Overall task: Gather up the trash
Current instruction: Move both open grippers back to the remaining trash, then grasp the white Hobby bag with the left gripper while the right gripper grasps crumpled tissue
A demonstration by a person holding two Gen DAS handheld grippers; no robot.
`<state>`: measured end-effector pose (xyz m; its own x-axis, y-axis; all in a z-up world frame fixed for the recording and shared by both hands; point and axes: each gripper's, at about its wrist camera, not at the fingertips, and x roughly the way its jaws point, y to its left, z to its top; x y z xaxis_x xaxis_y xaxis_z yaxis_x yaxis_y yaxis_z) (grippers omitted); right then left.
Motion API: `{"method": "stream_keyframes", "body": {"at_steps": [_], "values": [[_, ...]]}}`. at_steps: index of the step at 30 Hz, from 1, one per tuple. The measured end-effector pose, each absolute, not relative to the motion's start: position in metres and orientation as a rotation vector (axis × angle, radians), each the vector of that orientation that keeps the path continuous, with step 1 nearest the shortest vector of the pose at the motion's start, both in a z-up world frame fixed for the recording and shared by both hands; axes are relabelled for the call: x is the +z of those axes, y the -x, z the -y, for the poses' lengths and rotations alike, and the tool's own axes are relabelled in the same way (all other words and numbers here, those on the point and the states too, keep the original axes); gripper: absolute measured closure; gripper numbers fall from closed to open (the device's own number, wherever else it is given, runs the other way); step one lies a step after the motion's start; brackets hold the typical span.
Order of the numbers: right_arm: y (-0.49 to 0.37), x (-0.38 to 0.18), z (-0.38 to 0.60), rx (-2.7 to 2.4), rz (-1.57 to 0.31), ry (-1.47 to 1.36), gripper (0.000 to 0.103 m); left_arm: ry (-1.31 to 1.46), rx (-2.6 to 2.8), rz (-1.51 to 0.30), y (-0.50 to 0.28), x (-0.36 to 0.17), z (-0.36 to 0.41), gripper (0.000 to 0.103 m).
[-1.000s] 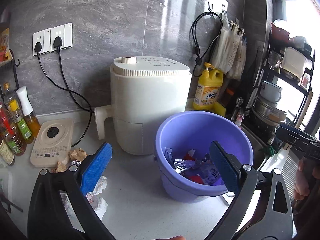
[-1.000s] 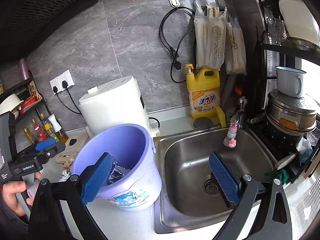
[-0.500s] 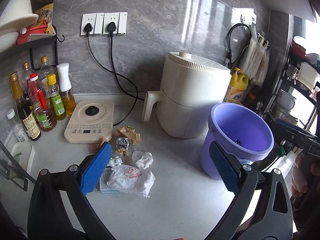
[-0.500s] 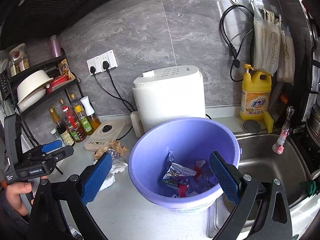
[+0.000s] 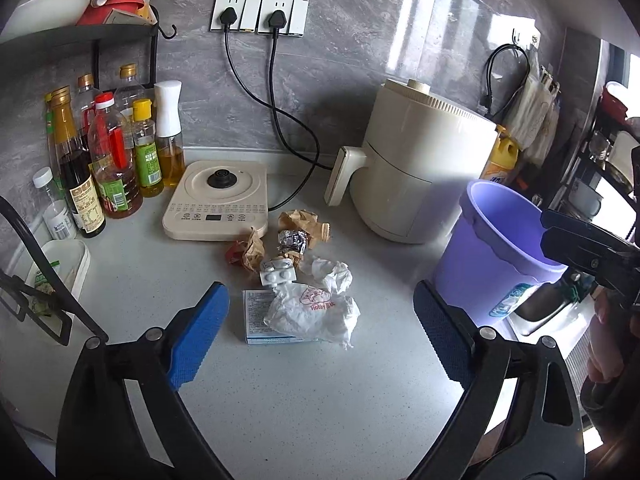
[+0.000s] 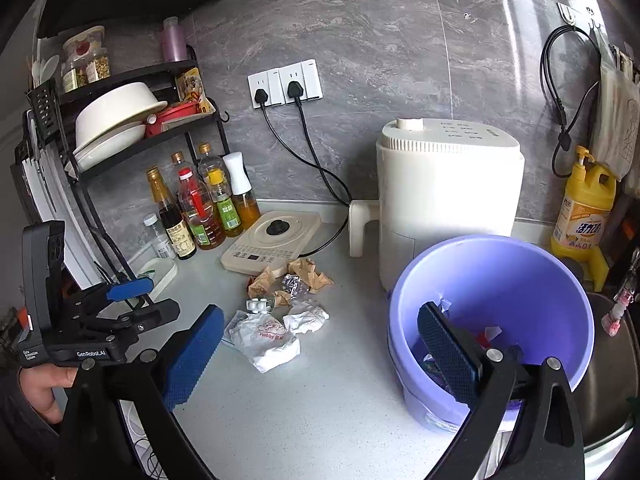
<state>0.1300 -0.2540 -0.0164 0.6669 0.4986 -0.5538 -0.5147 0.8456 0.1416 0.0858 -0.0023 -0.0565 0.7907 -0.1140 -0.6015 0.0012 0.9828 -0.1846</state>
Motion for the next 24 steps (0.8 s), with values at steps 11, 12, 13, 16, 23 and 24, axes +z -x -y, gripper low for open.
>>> {"method": "stream_keyframes", "body": {"at_steps": [11,12,13,16,23,24], "values": [[-0.135,-0.045,0.202,0.635,-0.759,0.093,0.025,0.252,-0.089,-0.719,-0.105,-0.098,-0.025,0.037],[-0.136,-0.049,0.197,0.635,-0.770,0.100,0.026,0.257,-0.094,-0.727,-0.108,-0.102,-0.027,0.038],[-0.136,-0.053,0.193,0.632,-0.782,0.108,0.028,0.261,-0.101,-0.736,-0.112,-0.108,-0.028,0.039],[-0.140,-0.067,0.184,0.623,-0.829,0.122,0.031,0.266,-0.119,-0.767,-0.126,-0.124,-0.031,0.042],[-0.148,-0.096,0.171,0.584,-0.915,0.156,0.036,0.234,-0.150,-0.816,-0.156,-0.150,-0.029,0.047],[-0.149,-0.099,0.170,0.579,-0.924,0.163,0.036,0.235,-0.156,-0.818,-0.160,-0.152,-0.029,0.047]]}}
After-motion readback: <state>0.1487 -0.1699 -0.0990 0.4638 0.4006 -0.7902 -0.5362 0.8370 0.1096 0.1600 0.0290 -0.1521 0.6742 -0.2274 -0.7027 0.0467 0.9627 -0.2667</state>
